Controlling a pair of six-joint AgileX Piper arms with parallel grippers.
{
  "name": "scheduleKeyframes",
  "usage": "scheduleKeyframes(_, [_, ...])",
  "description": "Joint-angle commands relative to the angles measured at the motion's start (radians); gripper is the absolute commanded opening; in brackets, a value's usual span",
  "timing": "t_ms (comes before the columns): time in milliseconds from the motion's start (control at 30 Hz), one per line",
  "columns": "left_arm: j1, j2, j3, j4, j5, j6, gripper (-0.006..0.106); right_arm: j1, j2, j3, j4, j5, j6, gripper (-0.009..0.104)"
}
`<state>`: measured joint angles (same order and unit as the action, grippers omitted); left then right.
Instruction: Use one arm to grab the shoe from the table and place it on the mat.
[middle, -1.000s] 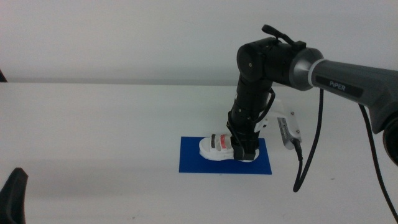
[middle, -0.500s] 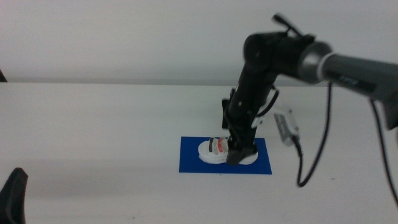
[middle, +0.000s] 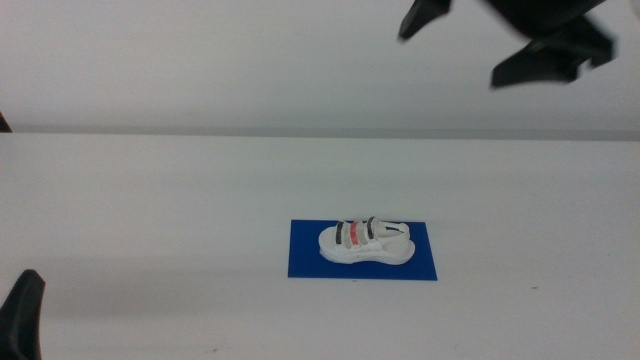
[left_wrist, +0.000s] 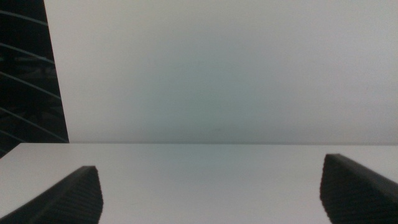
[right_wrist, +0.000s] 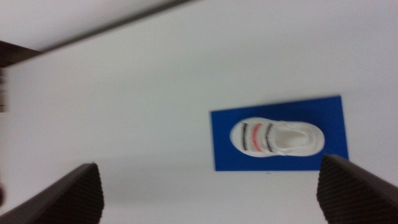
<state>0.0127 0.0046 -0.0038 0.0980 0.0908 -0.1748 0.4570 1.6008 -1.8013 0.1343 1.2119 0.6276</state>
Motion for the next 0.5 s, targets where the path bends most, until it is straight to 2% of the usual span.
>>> scheduleKeyframes(0, [-0.004, -0.041, 0.043, 0.0, -0.011, -0.006, 0.094, -0.004, -0.079, 0.0, 0.003, -0.01, -0.038, 0.091])
scheduleKeyframes(67, [-0.004, -0.041, 0.043, 0.0, -0.011, -0.006, 0.094, -0.004, -0.126, 0.0, 0.003, -0.053, -0.035, 0.091])
scheduleKeyframes(133, [-0.004, -0.041, 0.043, 0.0, -0.011, -0.006, 0.094, -0.004, -0.163, 0.0, -0.032, -0.129, -0.104, 0.091])
scheduleKeyframes(200, [-0.004, -0.041, 0.043, 0.0, -0.011, -0.006, 0.094, -0.004, -0.207, 0.0, -0.108, -0.134, -0.315, 0.091])
scheduleKeyframes(267, [-0.004, -0.041, 0.043, 0.0, -0.011, -0.006, 0.094, -0.006, -0.265, 0.023, -0.18, -0.09, -0.384, 0.091])
scheduleKeyframes(400, [-0.004, -0.041, 0.043, 0.0, -0.011, -0.006, 0.094, -0.059, -0.477, 0.246, -0.266, -0.158, -0.441, 0.091])
scheduleKeyframes(467, [-0.004, -0.041, 0.043, 0.0, -0.011, -0.006, 0.094, -0.1, -0.6, 0.425, -0.274, -0.262, -0.474, 0.091])
